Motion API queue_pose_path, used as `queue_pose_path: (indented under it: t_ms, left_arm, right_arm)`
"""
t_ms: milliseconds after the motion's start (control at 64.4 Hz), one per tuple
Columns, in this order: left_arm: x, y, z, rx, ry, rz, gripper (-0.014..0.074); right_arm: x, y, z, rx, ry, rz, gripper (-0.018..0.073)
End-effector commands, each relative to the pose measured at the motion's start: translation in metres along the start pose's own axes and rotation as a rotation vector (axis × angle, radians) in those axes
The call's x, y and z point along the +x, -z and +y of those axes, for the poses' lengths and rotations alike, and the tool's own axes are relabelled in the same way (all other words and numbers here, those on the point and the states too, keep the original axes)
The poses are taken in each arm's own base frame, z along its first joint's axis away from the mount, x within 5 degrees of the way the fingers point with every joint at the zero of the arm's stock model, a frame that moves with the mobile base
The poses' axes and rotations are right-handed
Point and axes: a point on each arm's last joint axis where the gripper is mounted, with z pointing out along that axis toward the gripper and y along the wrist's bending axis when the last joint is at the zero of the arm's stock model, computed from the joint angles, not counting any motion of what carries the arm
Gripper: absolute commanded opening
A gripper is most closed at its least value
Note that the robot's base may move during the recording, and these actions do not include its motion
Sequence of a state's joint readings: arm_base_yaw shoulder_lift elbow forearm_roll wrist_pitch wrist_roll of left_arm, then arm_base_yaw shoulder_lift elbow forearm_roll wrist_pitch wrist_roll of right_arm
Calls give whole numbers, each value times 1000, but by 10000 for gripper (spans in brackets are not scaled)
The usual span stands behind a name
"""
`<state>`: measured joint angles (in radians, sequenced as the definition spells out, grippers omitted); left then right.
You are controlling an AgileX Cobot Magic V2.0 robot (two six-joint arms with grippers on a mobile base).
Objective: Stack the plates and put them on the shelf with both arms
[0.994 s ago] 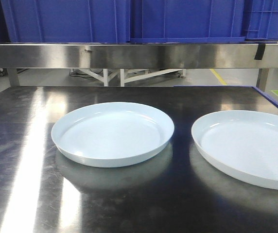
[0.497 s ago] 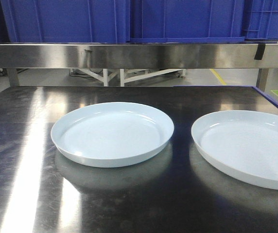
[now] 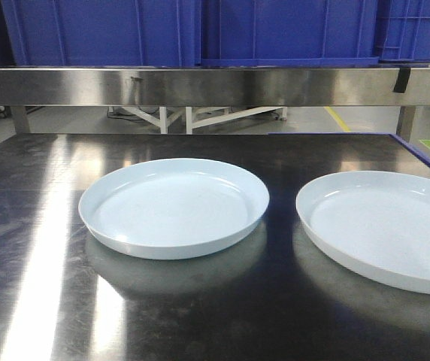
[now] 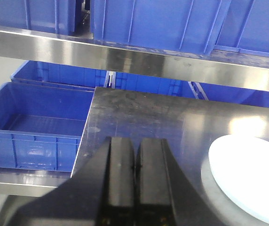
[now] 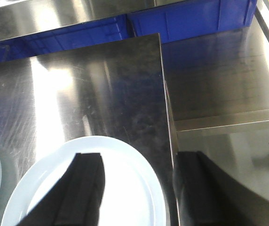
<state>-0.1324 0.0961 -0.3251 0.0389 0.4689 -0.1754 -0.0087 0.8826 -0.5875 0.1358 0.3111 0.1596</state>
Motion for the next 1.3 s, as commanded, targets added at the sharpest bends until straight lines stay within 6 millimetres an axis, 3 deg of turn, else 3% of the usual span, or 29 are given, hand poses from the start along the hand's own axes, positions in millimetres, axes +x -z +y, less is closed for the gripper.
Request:
queue_pose_path:
  t_ms: [0, 124, 186, 280, 342, 621, 901, 1118, 1289]
  left_arm:
    - [-15, 2, -2, 17, 10, -95, 87]
    - [-15, 2, -2, 17, 10, -95, 87]
    - [-15, 2, -2, 17, 10, -95, 87]
    - [-15, 2, -2, 17, 10, -95, 87]
    - [-15, 2, -2, 17, 10, -95, 87]
    - [-15, 2, -2, 17, 10, -95, 87]
    - [-15, 2, -2, 17, 10, -95, 87]
    - [-15, 2, -2, 17, 10, -95, 87]
    - [-15, 2, -2, 17, 10, -95, 87]
  right_arm:
    - [-18, 6, 4, -19, 12, -108, 441]
    - [-16, 5, 4, -16, 12, -91, 346]
    - [-15, 5, 4, -14, 12, -80, 239]
    - [-12, 5, 3, -8, 12, -43, -1]
    - [-10, 5, 3, -6, 12, -24, 44]
    - [-4, 5, 2, 6, 12, 52, 61]
    - [3, 6, 1, 18, 12, 122, 410]
    - [4, 3, 0, 21, 12, 133, 413]
    - [7, -23, -2, 49, 7, 229, 413]
